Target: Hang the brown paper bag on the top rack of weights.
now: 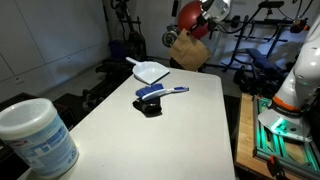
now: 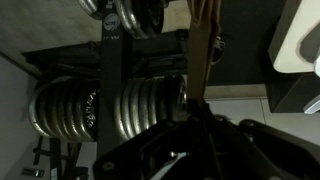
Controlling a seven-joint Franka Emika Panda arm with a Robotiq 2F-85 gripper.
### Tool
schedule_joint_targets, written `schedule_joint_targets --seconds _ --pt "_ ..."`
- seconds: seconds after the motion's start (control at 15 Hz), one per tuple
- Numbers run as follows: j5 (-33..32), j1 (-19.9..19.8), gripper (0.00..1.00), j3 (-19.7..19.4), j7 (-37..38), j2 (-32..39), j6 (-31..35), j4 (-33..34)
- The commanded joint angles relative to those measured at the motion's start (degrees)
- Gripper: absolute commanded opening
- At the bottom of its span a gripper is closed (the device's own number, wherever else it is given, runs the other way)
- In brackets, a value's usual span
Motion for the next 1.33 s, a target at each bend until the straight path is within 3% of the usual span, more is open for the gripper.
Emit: schedule_joint_targets --seconds 0.0,0.33,0.4,0.53,0.6,0.8,1.13,1.27 --pt "-0.9 -0.3 0.03 -0.9 3.7 2.3 -1.3 2.3" --pt "-5.3 0.2 0.03 -3.0 8.6 3.5 -2.1 1.4" --pt "-6.9 0.5 0.29 -3.7 10.5 3.6 -1.9 1.1" --pt "-10.9 1.1 0.34 -5.1 14.7 2.9 -2.3 -0.2" --pt "-14.5 -1.0 0.4 -3.1 17.8 2.0 -2.6 -1.0" --pt "-23.4 -1.0 0.62 -3.9 25.9 0.3 -4.5 -2.9" --pt "-31.3 -1.2 0.99 -3.4 33.1 -2.7 -9.0 -4.9" --pt "-33.3 -0.9 1.0 -3.5 35.1 -4.7 -9.6 -6.6"
